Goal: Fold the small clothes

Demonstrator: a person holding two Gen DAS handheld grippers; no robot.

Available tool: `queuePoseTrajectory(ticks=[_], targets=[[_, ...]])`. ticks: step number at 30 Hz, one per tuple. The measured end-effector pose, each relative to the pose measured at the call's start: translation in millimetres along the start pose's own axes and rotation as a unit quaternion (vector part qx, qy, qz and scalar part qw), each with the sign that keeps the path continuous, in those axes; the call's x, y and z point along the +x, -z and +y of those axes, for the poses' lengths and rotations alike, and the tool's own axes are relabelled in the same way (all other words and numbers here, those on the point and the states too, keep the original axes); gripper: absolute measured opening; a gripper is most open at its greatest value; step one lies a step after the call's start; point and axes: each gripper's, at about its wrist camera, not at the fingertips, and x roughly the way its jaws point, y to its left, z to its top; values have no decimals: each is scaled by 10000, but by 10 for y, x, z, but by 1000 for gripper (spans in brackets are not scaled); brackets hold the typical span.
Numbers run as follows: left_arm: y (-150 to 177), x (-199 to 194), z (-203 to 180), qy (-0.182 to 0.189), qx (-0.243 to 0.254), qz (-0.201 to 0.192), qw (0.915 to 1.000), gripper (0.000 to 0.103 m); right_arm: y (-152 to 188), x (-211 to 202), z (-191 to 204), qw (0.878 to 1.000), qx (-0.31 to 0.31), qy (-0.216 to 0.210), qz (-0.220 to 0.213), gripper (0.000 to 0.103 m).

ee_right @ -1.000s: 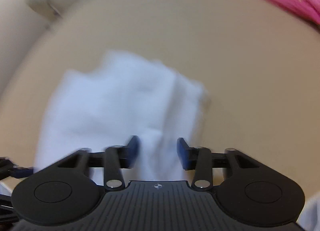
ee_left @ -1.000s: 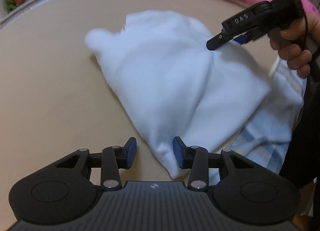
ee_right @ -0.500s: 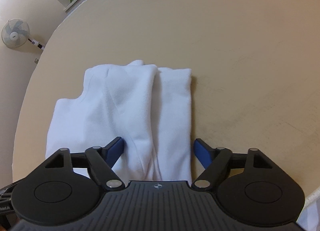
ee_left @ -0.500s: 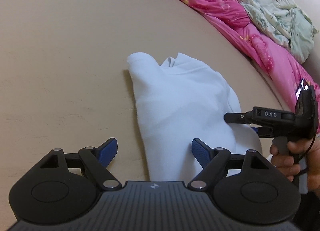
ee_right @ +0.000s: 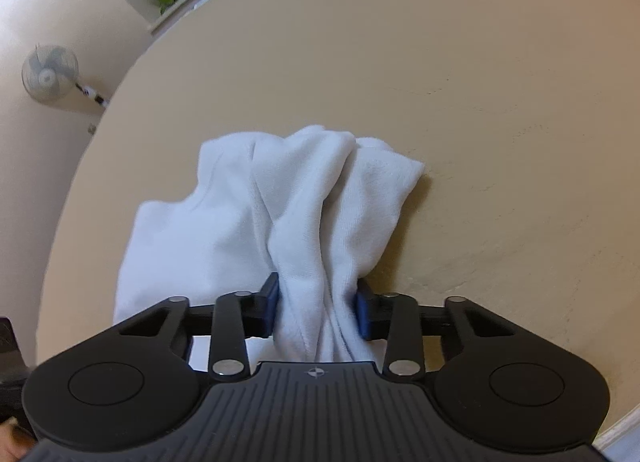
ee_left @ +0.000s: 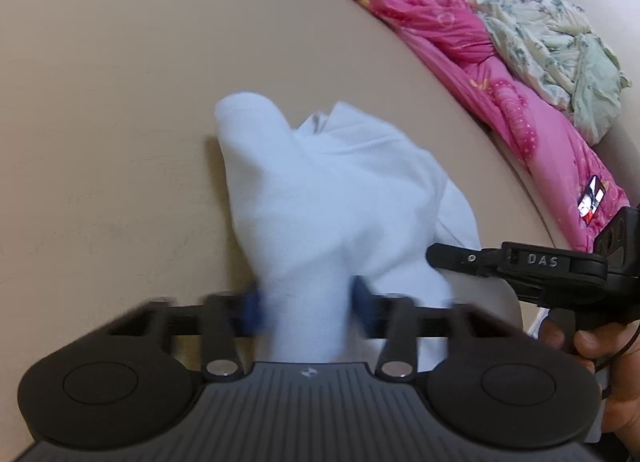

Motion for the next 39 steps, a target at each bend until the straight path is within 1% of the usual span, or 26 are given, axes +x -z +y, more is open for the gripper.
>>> queuePoseTrajectory(ticks=[1, 3, 5, 8, 9, 11, 12, 13, 14, 15, 16, 18, 19, 21, 23, 24, 26, 27, 29, 30, 32, 34, 35, 36, 37, 39], targets=[[-43, -58, -21, 47, -9, -17, 10000, 30, 5, -2, 45, 10000, -38, -28, -64, 32], [-165, -251, -65, -53, 103, -191, 9997, 30, 11, -44, 129, 9995, -92, -178, -234, 30], [-309, -511, -77, -182, 326, -525, 9979, 30, -8, -104, 250, 9973, -122, -530, -488, 30], [-562, -947, 105, -110, 362, -1014, 9941, 32, -53, -140, 590, 9911, -268, -907, -935, 30], [-634, -1082, 202, -95, 278, -1164, 9928, 36, -86, -133, 735, 9880, -251, -1077, -1079, 30], [-776, -1351, 475, -136, -132, -1465, 9890, 51, -160, -91, 1009, 9825, -281, -1318, -1287, 30], [-830, -1488, 638, -237, -341, -1709, 9844, 66, -199, -65, 1158, 9804, -342, -1368, -1378, 32], [-866, -1590, 764, -379, -472, -1930, 9793, 74, -244, -17, 1291, 9797, -388, -1364, -1416, 36], [-893, -1669, 916, -619, -633, -2083, 9740, 75, -293, 63, 1406, 9817, -426, -1265, -1357, 40], [-915, -1701, 1035, -783, -797, -2073, 9719, 75, -333, 166, 1482, 9862, -451, -1027, -1214, 48], [-931, -1712, 1142, -849, -987, -2008, 9709, 74, -349, 266, 1523, 9906, -463, -727, -1067, 52], [-918, -1689, 1299, -712, -1304, -1810, 9722, 73, -298, 409, 1560, 9945, -428, -163, -947, 52], [-908, -1651, 1305, -689, -1343, -1674, 9743, 73, -253, 437, 1567, 9945, -436, -130, -942, 52], [-885, -1542, 1204, -748, -1115, -1432, 9805, 73, -128, 435, 1527, 9945, -506, -217, -896, 53], [-873, -1372, 1081, -772, -783, -1155, 9872, 73, -33, 479, 1515, 9943, -676, -160, -805, 54], [-850, -1249, 1011, -745, -622, -940, 9908, 73, 17, 498, 1488, 9937, -802, 8, -777, 54], [-787, -974, 923, -826, -429, -525, 9943, 73, 64, 552, 1380, 9916, -932, 614, -654, 54], [-745, -809, 894, -1017, -352, -252, 9939, 73, 80, 570, 1287, 9917, -850, 787, -564, 56], [-608, -544, 921, -1461, -269, 241, 9886, 72, 105, 540, 1054, 9963, -456, 587, -434, 55], [-547, -450, 937, -1652, -282, 438, 9849, 72, 95, 552, 1046, 9965, -408, 604, -400, 55], [-489, -510, 885, -1669, -308, 288, 9851, 71, 168, 432, 1047, 9945, -569, 737, -472, 55], [-425, -650, 811, -1562, -201, 6, 9875, 70, 231, 306, 1052, 9924, -889, 589, -609, 53], [-361, -654, 784, -1589, -55, 48, 9873, 70, 268, 301, 1028, 9910, -1115, 554, -489, 53], [-292, -608, 792, -1819, 55, 315, 9828, 70, 293, 367, 982, 9895, -1257, 706, -126, 53], [-219, -585, 797, -2079, 151, 495, 9768, 72, 308, 425, 921, 9873, -1274, 941, 117, 57], [-139, -754, 664, -2335, 323, 361, 9712, 72, 311, 243, 841, 9892, -1036, 1034, -16, 56]])
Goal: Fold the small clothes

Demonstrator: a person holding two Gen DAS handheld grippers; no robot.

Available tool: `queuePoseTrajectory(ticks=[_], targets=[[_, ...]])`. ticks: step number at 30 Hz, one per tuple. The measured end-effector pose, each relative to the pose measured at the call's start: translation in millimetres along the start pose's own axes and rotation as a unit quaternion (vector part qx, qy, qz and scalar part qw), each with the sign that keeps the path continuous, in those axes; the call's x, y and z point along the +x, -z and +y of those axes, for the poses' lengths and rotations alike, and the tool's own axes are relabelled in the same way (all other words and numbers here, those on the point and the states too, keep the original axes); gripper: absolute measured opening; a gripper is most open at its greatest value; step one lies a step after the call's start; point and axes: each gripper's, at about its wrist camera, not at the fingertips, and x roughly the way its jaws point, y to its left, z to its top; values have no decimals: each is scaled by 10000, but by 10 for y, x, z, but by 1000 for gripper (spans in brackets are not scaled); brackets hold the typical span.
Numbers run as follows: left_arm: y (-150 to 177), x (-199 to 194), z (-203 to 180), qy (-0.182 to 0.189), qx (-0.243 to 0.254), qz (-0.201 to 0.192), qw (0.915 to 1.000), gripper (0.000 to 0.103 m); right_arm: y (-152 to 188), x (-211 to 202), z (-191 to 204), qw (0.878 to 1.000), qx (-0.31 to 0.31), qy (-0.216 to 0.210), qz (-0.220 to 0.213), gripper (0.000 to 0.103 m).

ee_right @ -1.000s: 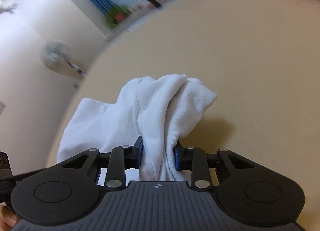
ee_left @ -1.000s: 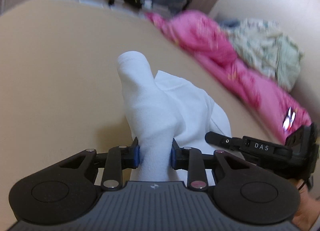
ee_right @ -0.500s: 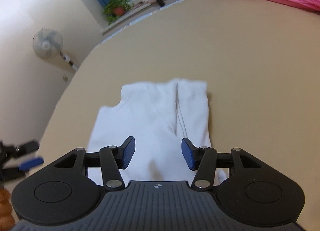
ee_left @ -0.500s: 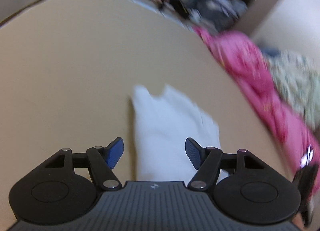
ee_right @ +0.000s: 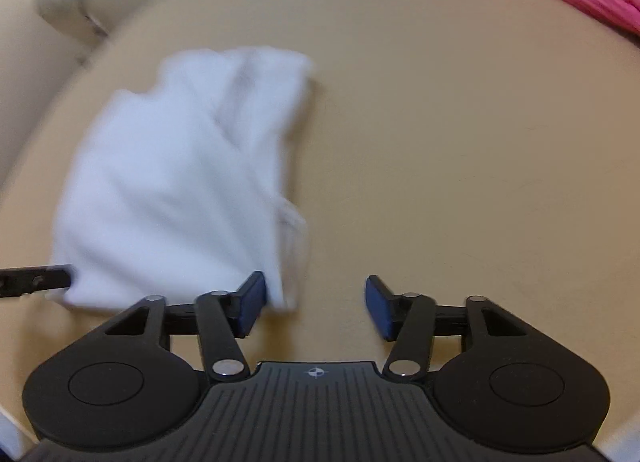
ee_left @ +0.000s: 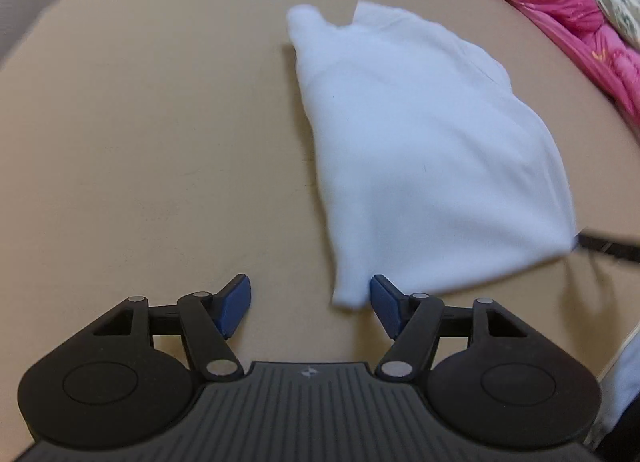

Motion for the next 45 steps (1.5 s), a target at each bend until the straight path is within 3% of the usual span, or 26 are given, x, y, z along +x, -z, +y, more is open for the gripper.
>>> queuePoseTrajectory(ticks=[2, 3, 5, 7, 9, 12, 17, 19, 27, 45], targets=[[59, -392, -91, -288, 46, -511, 9983, 78, -3, -238, 14, 9994, 26, 34, -352, 55], [131, -613, -114, -385, 50, -829, 9958, 88, 18, -380, 35, 9985, -128, 1, -524, 55], [281, -988, -188, -487, 27, -1360, 9895, 96, 103, -689, 121, 9946, -552, 24, -881, 57], [459, -1296, -276, -538, 18, -1703, 9839, 103, 187, -982, 205, 9875, -901, 70, -1294, 73], [675, -1516, -397, -559, -13, -1917, 9799, 102, 324, -1197, 254, 9811, -1065, 83, -1613, 85], [1007, -1636, -550, -473, -100, -1923, 9801, 102, 510, -1344, 259, 9769, -1034, 59, -1871, 86], [1329, -1492, -793, -515, -198, -2048, 9773, 102, 722, -1362, 396, 9820, -888, -179, -1655, 87], [1366, -1362, -823, -556, -328, -1861, 9804, 102, 768, -1344, 517, 9789, -1142, -132, -1689, 88], [1171, -1064, -666, -432, -651, -1657, 9831, 102, 800, -1343, 698, 9732, -1521, -172, -1716, 88], [1106, -988, -597, -372, -716, -1682, 9825, 102, 827, -1150, 955, 9698, -1715, -211, -1720, 89]])
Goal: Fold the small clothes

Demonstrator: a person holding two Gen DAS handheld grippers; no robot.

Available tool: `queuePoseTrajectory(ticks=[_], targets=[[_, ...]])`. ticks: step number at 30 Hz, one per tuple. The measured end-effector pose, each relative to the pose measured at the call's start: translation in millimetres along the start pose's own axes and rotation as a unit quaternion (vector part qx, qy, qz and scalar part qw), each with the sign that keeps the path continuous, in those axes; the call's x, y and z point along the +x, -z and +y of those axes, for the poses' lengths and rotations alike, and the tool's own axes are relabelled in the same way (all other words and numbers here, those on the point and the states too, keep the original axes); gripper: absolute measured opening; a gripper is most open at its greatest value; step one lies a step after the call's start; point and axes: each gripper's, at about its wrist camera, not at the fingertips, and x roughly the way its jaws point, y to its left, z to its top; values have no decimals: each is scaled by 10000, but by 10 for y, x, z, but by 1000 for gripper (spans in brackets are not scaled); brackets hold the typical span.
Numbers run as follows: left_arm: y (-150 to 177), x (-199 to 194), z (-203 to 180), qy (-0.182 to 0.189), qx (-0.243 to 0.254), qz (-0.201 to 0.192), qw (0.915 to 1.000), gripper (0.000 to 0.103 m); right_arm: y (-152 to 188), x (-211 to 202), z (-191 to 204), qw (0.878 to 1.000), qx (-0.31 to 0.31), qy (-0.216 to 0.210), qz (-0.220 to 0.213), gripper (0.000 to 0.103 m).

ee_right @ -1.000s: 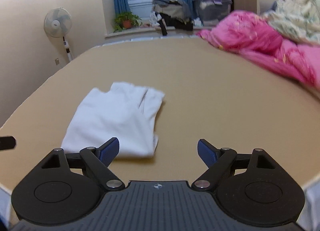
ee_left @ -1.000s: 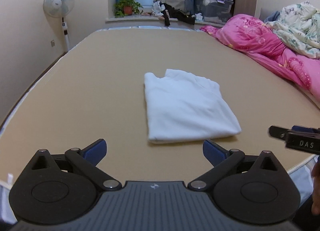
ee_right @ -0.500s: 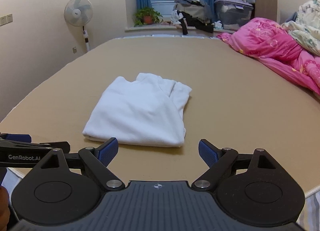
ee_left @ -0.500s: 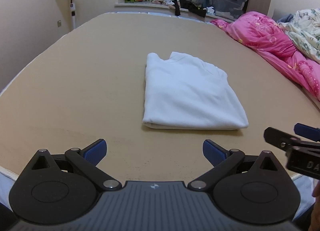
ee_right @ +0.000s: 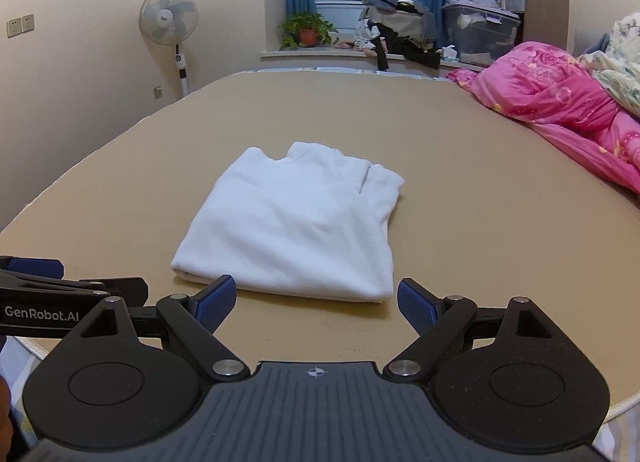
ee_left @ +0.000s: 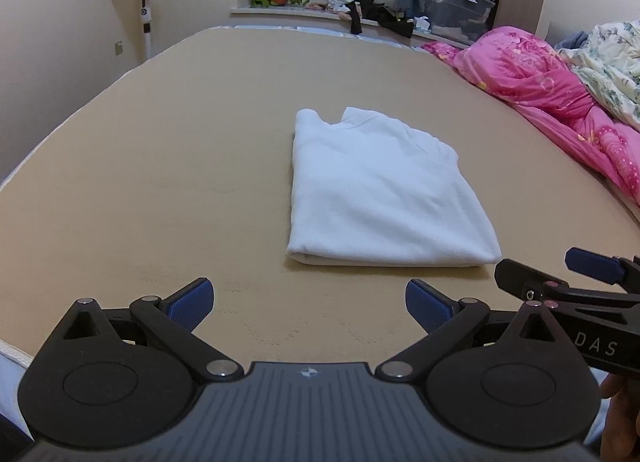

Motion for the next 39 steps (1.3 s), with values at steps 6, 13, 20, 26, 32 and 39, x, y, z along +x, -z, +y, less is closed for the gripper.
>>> queuePoseTrajectory(ticks=[6, 13, 20, 26, 32, 39], targets=[[8, 3, -24, -6, 48, -38, 10000, 102, 18, 6, 22, 10000, 28, 14, 35, 89], [16, 18, -21, -9, 54, -47, 10000, 102, 18, 0, 23, 10000, 53, 18, 49, 89], [24, 24, -16, -19, 76, -48, 10000, 102, 28, -4, 17, 9999, 48, 43, 81, 89], [29, 24, -13, -21, 81, -61, 9999, 102, 29, -9, 14, 9999, 57, 39, 78, 89], [32, 29, -7, -16, 85, -65, 9999, 102, 29, -9, 15, 9999, 48, 45, 80, 89], [24, 27, 5, 0, 77, -83, 9999, 102, 30, -17, 6, 10000, 39, 44, 74, 88]])
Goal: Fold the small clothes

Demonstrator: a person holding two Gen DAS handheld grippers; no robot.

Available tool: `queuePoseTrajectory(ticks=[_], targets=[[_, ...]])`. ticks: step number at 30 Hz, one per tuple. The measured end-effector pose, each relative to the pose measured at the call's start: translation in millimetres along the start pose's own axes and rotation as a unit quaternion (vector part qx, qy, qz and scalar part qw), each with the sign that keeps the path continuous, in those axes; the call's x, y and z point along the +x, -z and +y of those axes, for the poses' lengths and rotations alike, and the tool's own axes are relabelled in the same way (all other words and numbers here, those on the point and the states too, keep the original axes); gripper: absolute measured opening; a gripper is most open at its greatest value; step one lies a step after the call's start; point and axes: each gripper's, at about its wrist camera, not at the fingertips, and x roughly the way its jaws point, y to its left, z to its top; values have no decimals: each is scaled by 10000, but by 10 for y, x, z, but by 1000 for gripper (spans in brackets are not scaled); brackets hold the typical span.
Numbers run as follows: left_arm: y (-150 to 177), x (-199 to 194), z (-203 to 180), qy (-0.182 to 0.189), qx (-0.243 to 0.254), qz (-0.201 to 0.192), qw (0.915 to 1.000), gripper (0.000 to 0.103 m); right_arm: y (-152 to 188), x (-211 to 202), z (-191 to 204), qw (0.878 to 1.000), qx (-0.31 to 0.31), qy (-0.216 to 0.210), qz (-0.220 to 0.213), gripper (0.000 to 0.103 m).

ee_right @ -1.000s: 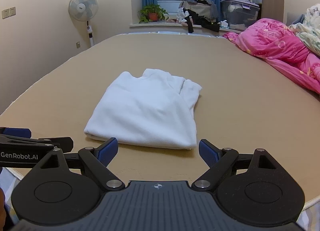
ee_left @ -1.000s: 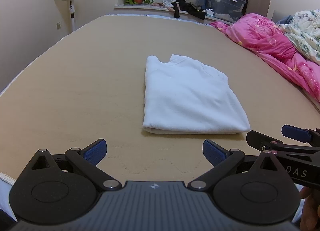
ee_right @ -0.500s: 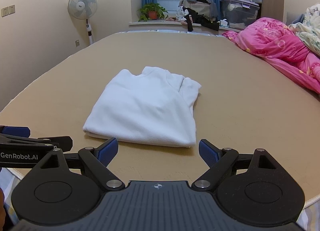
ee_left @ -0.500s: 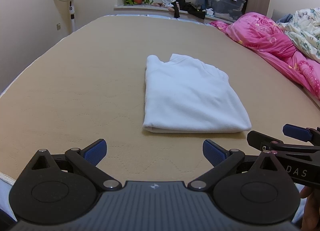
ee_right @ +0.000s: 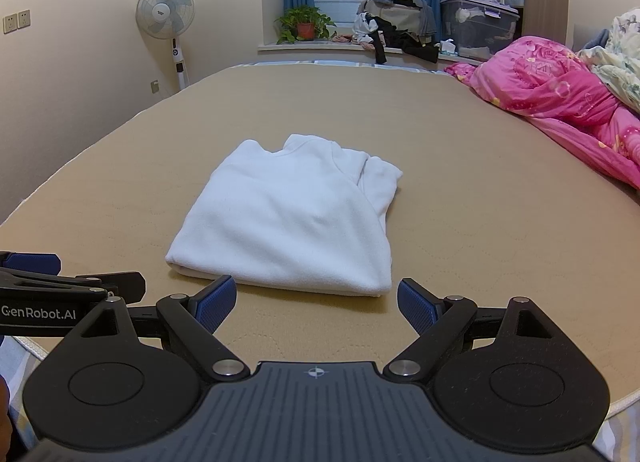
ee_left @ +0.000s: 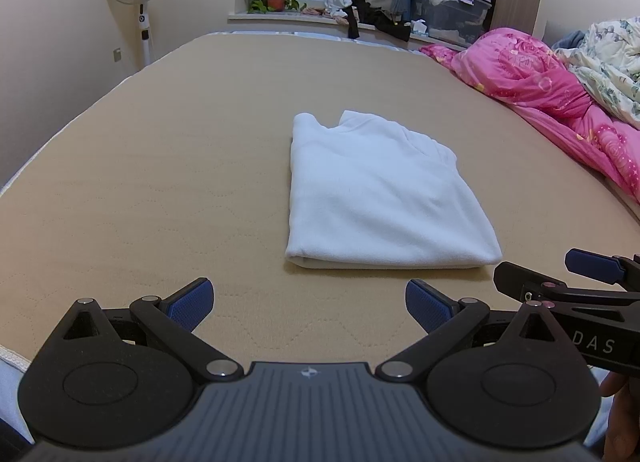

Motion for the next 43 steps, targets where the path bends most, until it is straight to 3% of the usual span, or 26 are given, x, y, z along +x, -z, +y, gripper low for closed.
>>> queuePoseTrajectory(ticks=[43], targets=[[-2, 9, -5, -16, 2, -13, 10000, 102, 0, -24, -21, 10000, -4, -6, 16, 88]])
